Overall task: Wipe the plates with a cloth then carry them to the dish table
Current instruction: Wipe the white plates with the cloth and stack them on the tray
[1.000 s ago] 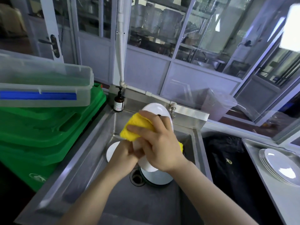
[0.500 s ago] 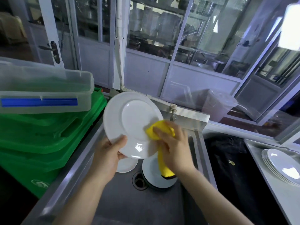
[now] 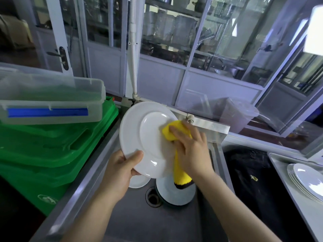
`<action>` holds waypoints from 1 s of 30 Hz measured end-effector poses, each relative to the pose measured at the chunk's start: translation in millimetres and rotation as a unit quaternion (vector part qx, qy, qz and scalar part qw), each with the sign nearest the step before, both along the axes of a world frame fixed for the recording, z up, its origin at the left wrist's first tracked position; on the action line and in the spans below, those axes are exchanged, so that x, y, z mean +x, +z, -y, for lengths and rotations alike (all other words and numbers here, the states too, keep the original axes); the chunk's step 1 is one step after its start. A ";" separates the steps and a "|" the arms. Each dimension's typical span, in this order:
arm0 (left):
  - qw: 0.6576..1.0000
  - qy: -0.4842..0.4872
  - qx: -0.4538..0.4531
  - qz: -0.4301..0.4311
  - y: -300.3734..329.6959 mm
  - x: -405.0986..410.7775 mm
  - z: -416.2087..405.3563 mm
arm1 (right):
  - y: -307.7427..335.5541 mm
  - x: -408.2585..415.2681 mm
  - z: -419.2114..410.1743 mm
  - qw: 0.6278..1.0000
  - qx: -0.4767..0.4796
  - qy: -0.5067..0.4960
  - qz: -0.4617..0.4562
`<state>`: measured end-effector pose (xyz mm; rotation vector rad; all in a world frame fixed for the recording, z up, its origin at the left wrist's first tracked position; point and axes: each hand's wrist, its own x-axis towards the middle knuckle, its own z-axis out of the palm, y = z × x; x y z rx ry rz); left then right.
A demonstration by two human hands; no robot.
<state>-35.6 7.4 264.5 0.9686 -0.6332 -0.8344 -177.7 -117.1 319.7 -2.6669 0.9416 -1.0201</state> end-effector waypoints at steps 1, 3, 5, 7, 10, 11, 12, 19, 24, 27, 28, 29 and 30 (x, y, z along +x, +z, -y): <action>1.000 0.003 0.005 -0.001 -0.2 1.2 0.4 | -3.9 1.4 -11.4 0.999 -0.022 0.031 -0.002; 1.000 -0.003 0.014 0.006 0.4 3.0 0.8 | -6.9 5.2 -28.0 0.994 -0.055 0.097 0.002; 0.999 -0.022 0.021 0.034 1.6 3.5 0.6 | -3.4 9.2 -27.1 0.992 -0.053 0.111 0.020; 0.997 -0.033 0.031 0.066 3.4 1.9 0.7 | 1.4 8.4 -13.7 0.997 -0.013 0.052 0.052; 0.997 -0.037 0.026 0.055 5.0 1.4 -0.2 | 3.3 -3.6 13.4 0.981 0.131 -0.040 0.136; 0.998 -0.041 0.017 0.037 4.7 2.7 -0.9 | 2.3 -10.3 20.2 0.964 0.187 -0.070 0.175; 0.999 -0.045 0.003 0.017 4.5 4.8 -1.2 | 1.5 -17.5 24.7 0.939 0.245 -0.094 0.223; 0.982 -0.103 -0.097 -0.126 18.1 6.1 8.8 | 14.4 -33.8 10.2 0.629 0.641 0.021 0.440; 0.977 -0.141 -0.088 -0.132 27.8 -8.0 14.4 | 29.9 -43.9 6.5 0.651 0.621 0.101 0.424; 0.971 -0.207 -0.059 -0.101 30.8 -5.9 15.0 | 37.3 -53.0 11.1 0.659 0.606 0.113 0.432; 0.969 -0.227 -0.046 -0.081 32.3 -2.8 16.5 | 39.0 -56.2 13.5 0.662 0.601 0.117 0.433; 0.967 -0.240 -0.042 -0.071 34.7 0.7 18.0 | 40.8 -59.2 16.3 0.666 0.597 0.120 0.430; 0.966 -0.244 -0.044 -0.075 38.3 5.1 20.5 | 42.8 -62.3 19.2 0.671 0.596 0.119 0.424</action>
